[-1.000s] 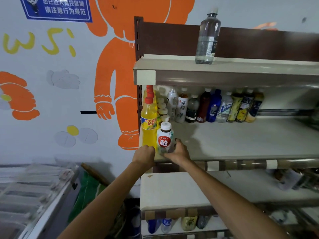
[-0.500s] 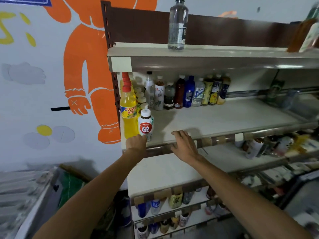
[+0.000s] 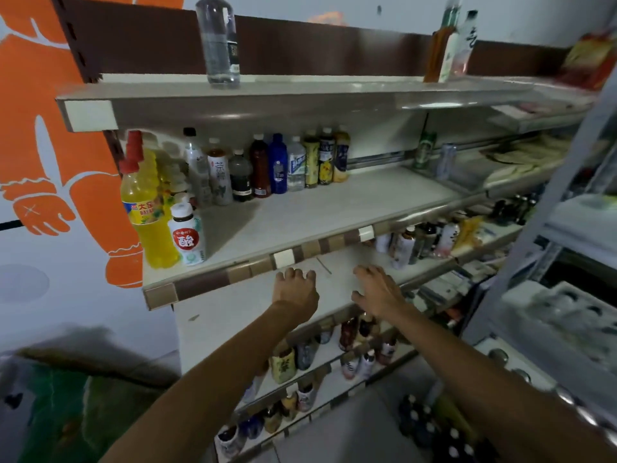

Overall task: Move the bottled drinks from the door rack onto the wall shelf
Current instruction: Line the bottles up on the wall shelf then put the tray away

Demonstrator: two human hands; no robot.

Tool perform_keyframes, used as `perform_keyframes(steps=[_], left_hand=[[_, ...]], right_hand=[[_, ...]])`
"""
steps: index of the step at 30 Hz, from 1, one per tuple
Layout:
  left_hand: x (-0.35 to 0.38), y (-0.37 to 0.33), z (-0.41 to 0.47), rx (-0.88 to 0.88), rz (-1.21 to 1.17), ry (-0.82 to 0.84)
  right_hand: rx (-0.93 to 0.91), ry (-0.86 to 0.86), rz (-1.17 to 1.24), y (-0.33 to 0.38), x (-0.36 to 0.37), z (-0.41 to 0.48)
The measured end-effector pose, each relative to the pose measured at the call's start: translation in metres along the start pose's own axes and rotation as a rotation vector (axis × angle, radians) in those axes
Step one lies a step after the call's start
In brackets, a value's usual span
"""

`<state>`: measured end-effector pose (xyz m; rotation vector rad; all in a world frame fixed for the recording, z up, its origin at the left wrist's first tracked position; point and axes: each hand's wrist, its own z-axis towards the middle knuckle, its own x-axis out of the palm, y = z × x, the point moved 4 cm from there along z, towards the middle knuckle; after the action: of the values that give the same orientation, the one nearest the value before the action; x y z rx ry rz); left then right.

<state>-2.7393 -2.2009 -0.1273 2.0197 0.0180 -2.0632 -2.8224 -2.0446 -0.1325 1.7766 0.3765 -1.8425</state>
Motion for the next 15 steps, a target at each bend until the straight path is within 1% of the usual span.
perform_keyframes(steps=[6,9,13,15], left_hand=[[0.008,-0.107,0.013,0.162,0.026,0.106],[-0.001,-0.160,0.011,0.251,0.039,0.105],[0.000,-0.232,0.011,0.395,0.023,0.122],[0.000,-0.265,0.010,0.460,0.030,0.084]], right_hand=[[0.152,-0.018,0.082,-0.112,-0.007,-0.065],[0.224,0.024,0.120,-0.170,-0.005,-0.100],[0.314,-0.013,0.167,-0.229,-0.014,-0.156],[0.404,-0.002,0.187,-0.257,-0.013,-0.183]])
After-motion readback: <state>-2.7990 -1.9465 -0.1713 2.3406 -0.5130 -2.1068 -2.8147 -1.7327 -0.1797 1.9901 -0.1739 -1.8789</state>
